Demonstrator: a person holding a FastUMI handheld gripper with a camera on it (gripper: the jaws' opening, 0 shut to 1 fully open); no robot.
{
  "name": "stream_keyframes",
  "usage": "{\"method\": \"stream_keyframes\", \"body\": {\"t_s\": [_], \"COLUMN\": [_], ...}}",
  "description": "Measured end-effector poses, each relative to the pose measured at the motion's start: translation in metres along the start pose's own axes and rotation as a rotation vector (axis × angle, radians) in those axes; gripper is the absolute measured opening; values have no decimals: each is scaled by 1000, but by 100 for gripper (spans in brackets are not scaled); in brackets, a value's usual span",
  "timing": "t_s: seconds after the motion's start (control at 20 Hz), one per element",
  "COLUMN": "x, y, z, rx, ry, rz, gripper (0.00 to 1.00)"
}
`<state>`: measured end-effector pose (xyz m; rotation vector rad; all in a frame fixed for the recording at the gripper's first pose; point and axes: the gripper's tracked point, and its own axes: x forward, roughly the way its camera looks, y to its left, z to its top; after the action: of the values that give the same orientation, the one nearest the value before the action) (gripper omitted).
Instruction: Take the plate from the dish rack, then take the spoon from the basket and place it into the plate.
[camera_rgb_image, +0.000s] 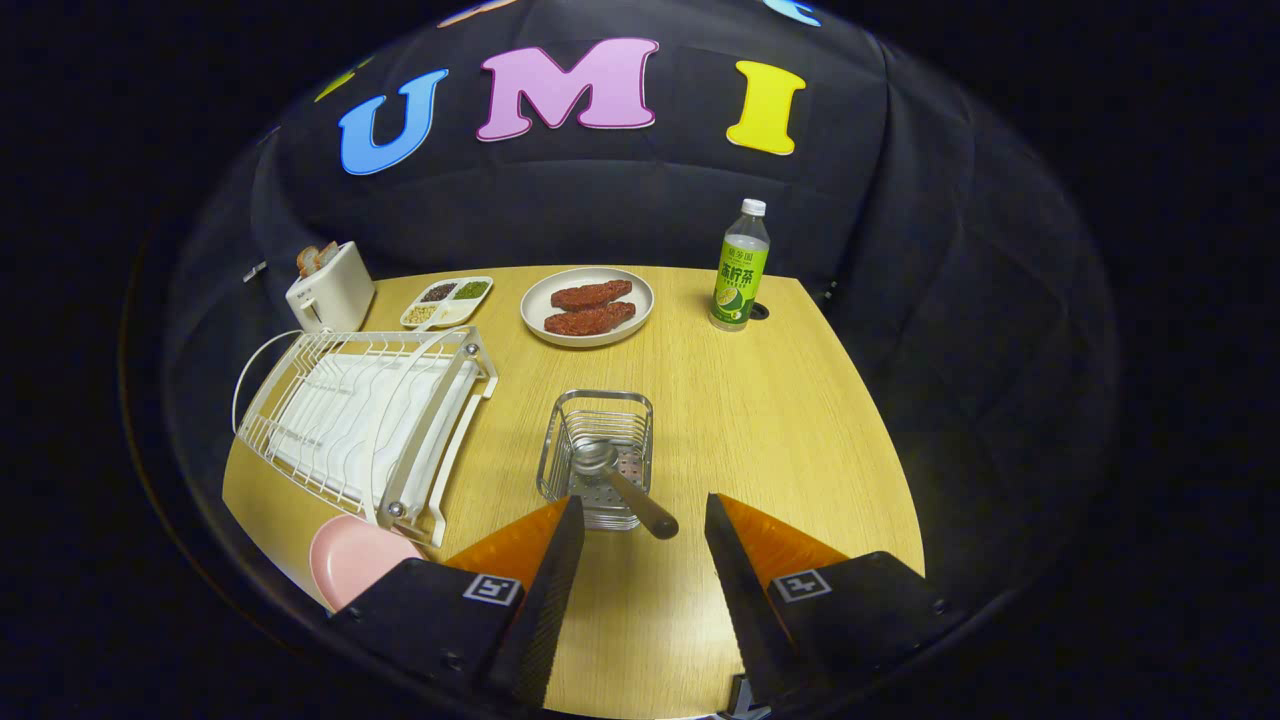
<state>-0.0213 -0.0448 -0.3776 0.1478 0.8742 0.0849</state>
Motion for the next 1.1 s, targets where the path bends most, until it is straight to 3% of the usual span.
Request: {"method": "stream_keyframes", "body": {"t_s": [0.2,0.35,0.4,0.45,0.7,1.1], "x": [16,21,23,23,24,12], "y": [7,12,12,16,28,20], "z": [1,-4,-7,-9,-8,35], "rx": [22,8,1,-4,18,82], "ry": [27,55,62,75,76,29], "rz": [46,63,62,73,114,106], "gripper": [53,48,32,24,13,10]}}
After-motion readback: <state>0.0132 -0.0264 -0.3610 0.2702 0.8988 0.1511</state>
